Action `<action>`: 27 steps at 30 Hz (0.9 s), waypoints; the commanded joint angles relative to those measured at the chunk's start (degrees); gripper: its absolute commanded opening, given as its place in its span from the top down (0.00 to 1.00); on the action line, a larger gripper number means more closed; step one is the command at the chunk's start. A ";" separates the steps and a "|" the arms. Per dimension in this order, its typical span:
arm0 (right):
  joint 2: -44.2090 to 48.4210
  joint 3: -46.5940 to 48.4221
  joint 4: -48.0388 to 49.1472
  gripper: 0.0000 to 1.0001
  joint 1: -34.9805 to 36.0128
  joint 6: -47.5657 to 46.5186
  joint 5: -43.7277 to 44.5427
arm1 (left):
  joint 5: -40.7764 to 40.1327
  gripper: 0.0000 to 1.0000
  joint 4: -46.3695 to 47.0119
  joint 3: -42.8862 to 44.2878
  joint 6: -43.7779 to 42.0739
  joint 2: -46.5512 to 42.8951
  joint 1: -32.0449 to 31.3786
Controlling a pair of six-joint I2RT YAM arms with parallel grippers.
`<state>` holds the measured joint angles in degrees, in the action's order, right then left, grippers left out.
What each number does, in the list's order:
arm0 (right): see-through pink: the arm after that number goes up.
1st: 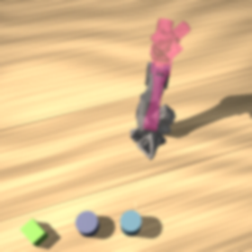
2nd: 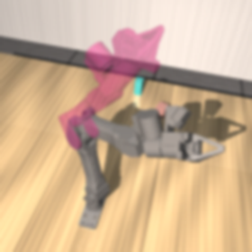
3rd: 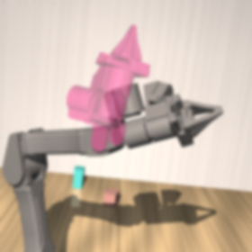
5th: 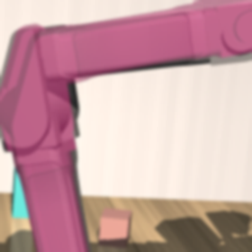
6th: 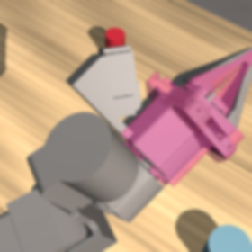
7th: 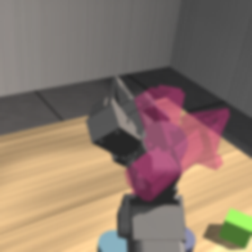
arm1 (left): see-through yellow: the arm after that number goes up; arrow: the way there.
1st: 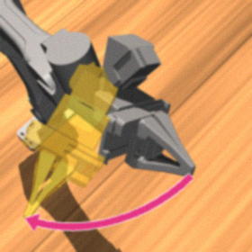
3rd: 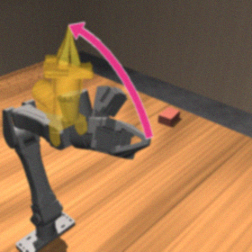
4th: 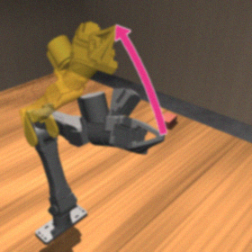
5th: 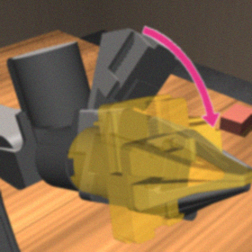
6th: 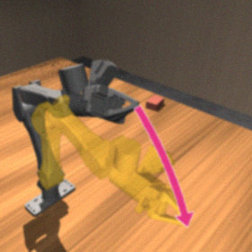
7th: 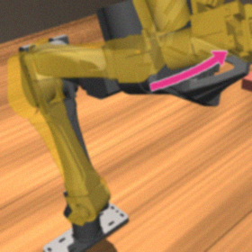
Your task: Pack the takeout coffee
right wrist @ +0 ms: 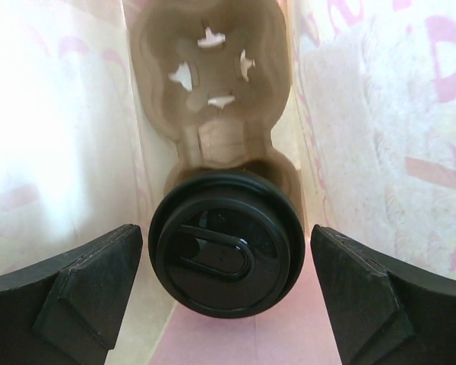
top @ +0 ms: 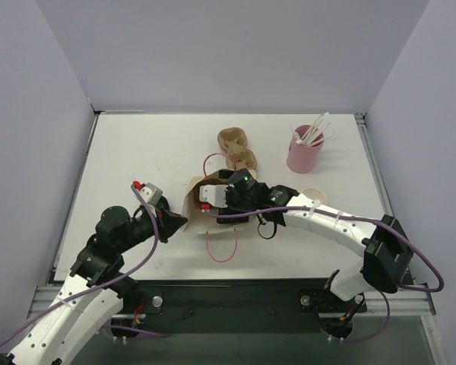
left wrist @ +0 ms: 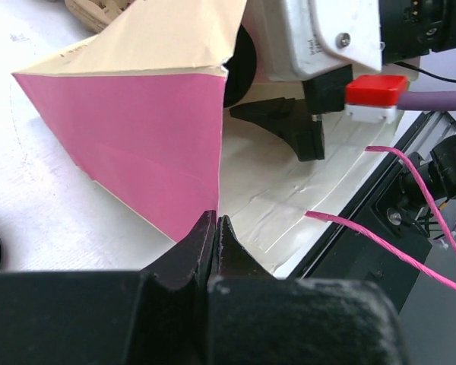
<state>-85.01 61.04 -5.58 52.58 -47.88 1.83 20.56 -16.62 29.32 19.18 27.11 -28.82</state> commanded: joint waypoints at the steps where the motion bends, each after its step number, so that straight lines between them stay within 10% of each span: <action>1: 3.71 4.44 -6.89 0.00 0.33 2.00 -1.39 | -1.48 1.00 -0.86 4.51 1.03 1.18 -0.19; 21: 3.19 18.32 -21.92 0.23 4.64 11.22 -5.52 | -3.94 1.00 -5.88 14.53 5.60 9.09 -0.19; 27: 2.66 24.39 -23.51 0.23 4.20 14.39 -3.76 | -7.54 0.80 -7.81 18.04 6.40 12.70 -0.19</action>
<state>-83.72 80.77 -26.35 56.99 -37.08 -3.05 16.32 -24.43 43.00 24.53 38.54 -28.84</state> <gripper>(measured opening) 0.768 0.131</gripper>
